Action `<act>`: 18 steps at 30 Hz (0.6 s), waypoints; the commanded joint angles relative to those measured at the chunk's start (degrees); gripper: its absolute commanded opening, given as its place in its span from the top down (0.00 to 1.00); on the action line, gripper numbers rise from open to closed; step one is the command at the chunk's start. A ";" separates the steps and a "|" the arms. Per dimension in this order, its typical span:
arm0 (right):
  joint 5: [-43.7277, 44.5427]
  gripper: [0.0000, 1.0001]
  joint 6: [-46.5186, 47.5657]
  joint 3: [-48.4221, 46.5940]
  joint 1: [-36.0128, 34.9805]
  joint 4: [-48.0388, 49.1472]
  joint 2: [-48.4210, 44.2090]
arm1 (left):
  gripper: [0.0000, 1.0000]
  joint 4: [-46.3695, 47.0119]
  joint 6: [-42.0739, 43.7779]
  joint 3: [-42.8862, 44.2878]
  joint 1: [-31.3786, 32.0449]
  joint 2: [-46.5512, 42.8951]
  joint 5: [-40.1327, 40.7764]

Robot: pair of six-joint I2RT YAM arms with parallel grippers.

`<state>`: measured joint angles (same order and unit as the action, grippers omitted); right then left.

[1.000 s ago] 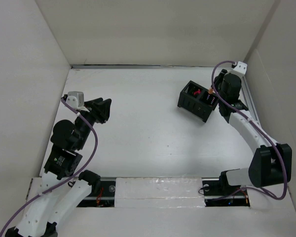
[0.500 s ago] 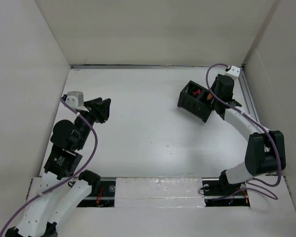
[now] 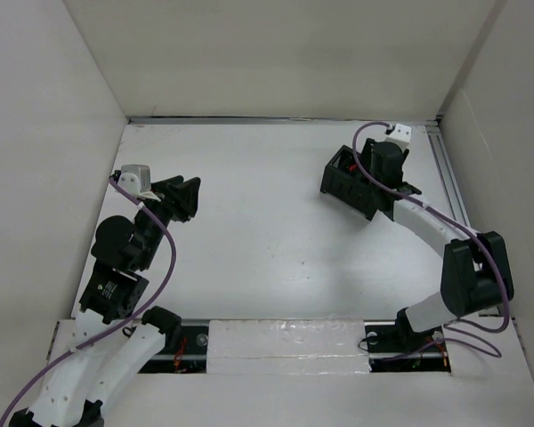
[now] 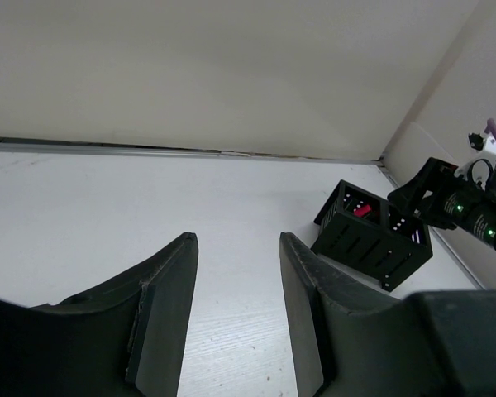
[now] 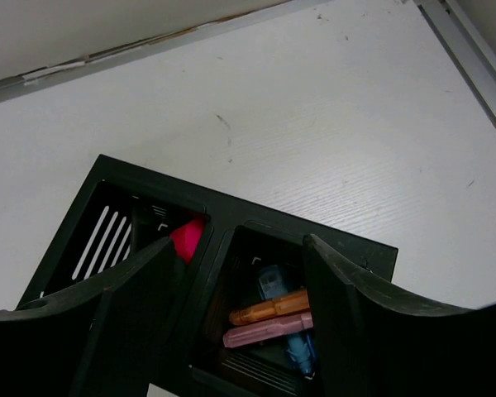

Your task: Organize the desk

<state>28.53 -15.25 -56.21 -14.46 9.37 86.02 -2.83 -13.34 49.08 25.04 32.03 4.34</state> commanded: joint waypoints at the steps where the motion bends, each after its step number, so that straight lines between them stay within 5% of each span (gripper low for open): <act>1: 1.26 0.32 -0.40 0.13 -1.44 0.65 -5.57 | 0.59 2.48 0.51 -0.65 0.19 0.05 0.23; 5: -0.49 0.42 1.97 1.80 -7.15 3.37 -13.39 | 0.58 2.39 0.60 -0.56 0.19 0.22 -0.21; 6: -2.59 0.57 2.32 1.71 -10.03 3.55 -14.90 | 0.58 2.39 0.60 -0.65 0.19 0.05 -0.29; 11: -9.54 0.93 2.15 1.98 -19.36 3.99 -21.24 | 0.56 2.48 0.78 -0.30 0.19 -0.21 -0.03; 18: -23.50 1.00 4.08 3.64 -32.20 4.70 -21.51 | 0.50 2.48 0.25 -0.48 0.19 -1.36 1.11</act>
<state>13.76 -12.78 -54.04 -43.33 12.19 64.10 -2.81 -13.34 49.08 25.04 31.42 4.80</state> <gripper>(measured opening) 0.010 0.492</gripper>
